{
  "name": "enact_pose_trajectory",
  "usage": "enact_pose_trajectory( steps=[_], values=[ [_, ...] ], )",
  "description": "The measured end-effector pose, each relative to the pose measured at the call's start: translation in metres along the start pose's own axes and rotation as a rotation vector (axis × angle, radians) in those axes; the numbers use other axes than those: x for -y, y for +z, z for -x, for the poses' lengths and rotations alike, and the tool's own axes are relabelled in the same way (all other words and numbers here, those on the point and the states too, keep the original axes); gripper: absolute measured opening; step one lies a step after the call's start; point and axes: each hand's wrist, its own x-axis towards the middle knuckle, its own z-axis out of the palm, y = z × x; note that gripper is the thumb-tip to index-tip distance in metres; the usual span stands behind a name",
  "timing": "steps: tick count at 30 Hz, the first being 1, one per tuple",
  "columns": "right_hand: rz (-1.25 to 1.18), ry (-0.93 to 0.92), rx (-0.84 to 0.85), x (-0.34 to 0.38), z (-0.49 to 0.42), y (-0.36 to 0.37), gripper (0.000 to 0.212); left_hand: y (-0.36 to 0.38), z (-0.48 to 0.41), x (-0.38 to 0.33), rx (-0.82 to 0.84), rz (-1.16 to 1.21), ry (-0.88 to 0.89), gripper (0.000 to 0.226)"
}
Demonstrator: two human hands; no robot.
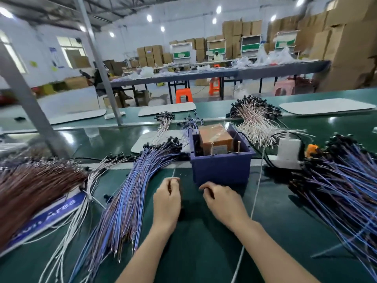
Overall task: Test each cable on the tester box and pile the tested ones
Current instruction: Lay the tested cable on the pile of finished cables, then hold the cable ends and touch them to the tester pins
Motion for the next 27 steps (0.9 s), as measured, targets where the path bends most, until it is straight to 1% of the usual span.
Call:
enact_pose_trajectory(
  steps=[4, 7, 9, 10, 13, 15, 17, 19, 21, 24, 27],
  values=[
    [-0.044, 0.009, -0.005, -0.004, -0.001, 0.001, 0.022, 0.002, -0.015, -0.004, -0.035, -0.037, 0.001, 0.027],
    [-0.071, 0.020, -0.005, -0.004, -0.003, 0.001, 0.023, -0.018, -0.045, -0.006, -0.166, -0.079, 0.020, 0.028],
    [-0.075, 0.026, -0.008, -0.003, -0.003, 0.000, 0.023, -0.038, -0.070, -0.001, -0.233, -0.262, 0.028, 0.027],
    [-0.080, 0.027, -0.011, -0.003, -0.003, 0.001, 0.023, -0.047, -0.082, 0.002, -0.236, -0.378, 0.032, 0.027],
    [-0.086, 0.028, -0.021, -0.002, -0.002, 0.001, 0.023, -0.068, -0.113, 0.016, -0.129, -0.694, 0.037, 0.031],
    [-0.101, 0.032, -0.025, -0.003, -0.003, 0.001, 0.022, -0.074, -0.126, 0.025, -0.020, -0.830, 0.011, 0.035],
    [-0.117, 0.037, -0.034, -0.004, -0.004, 0.001, 0.021, -0.074, -0.134, 0.030, 0.090, -0.847, 0.033, 0.038],
    [-0.125, 0.037, -0.043, -0.005, -0.004, 0.002, 0.021, -0.069, -0.138, 0.032, 0.162, -0.817, 0.078, 0.039],
    [-0.127, 0.039, -0.048, -0.005, -0.005, 0.002, 0.020, -0.063, -0.141, 0.030, 0.188, -0.825, 0.077, 0.038],
    [-0.129, 0.039, -0.060, -0.006, -0.005, 0.003, 0.019, -0.056, -0.141, 0.024, 0.213, -0.847, -0.022, 0.031],
    [-0.144, 0.040, -0.063, -0.007, -0.006, 0.003, 0.018, -0.054, -0.139, 0.021, 0.190, -0.820, -0.050, 0.032]
  ],
)
